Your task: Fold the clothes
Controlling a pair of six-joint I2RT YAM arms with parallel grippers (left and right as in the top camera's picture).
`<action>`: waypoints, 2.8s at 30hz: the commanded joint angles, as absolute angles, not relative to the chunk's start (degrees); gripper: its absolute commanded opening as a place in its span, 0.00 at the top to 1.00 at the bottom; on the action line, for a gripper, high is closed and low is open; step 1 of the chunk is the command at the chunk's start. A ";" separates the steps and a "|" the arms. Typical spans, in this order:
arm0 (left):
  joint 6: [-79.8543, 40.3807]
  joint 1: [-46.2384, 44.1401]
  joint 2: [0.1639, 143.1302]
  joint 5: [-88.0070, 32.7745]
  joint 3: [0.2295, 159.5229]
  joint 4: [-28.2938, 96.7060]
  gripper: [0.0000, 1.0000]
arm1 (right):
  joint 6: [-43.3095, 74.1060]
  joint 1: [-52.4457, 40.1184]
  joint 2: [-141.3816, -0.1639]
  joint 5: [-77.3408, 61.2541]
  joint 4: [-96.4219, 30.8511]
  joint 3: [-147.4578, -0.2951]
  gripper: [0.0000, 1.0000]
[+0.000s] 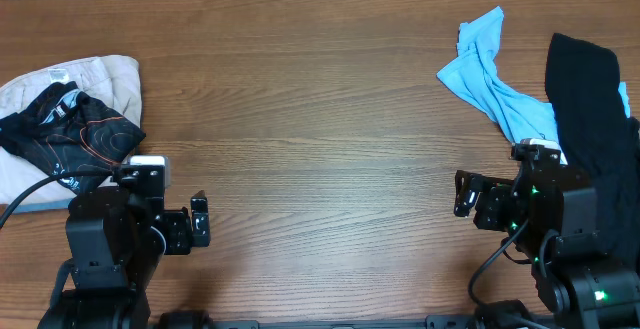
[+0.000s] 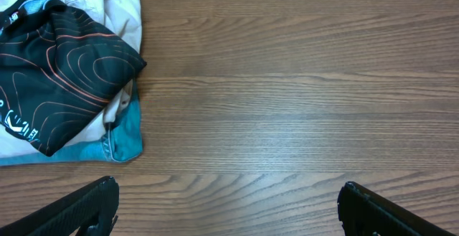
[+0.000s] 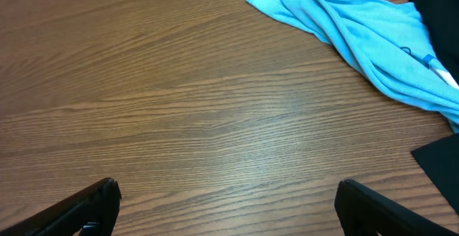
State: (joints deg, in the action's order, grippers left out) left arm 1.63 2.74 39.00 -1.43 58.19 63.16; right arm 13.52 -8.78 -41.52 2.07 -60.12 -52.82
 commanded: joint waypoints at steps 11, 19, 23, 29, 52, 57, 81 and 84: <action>0.86 2.98 38.94 -1.04 57.52 63.20 0.00 | 13.76 -8.99 -41.10 2.92 -60.18 -52.45 0.00; 0.86 2.98 38.94 -1.04 57.52 63.20 0.00 | 13.76 -8.93 -37.19 2.92 -62.59 -52.45 0.00; 0.86 2.98 38.94 -1.04 57.52 63.20 0.00 | 11.77 -8.91 -31.83 2.98 -64.18 -51.48 0.00; 0.86 2.98 38.94 -1.04 57.52 63.20 0.00 | 8.01 -8.86 -18.90 3.55 -54.68 -41.47 0.00; 0.86 2.98 38.94 -1.04 57.52 63.20 0.00 | -2.04 -5.37 -0.16 2.94 -1.23 -3.81 0.00; 0.86 2.98 38.94 -1.04 57.52 63.20 0.00 | -3.97 -4.84 -0.16 0.25 0.75 -0.43 0.00; 0.86 2.98 38.94 -1.04 57.52 63.20 0.00 | -4.14 -4.36 -0.16 -1.15 -4.69 -0.45 0.00; 0.86 2.98 38.94 -1.04 57.52 63.20 0.00 | -4.14 -4.36 -0.16 -1.15 -4.69 -0.45 0.00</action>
State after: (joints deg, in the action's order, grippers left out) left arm 1.63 2.74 39.00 -1.43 57.98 63.20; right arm -3.88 -4.58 -0.64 -1.08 -5.10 -1.06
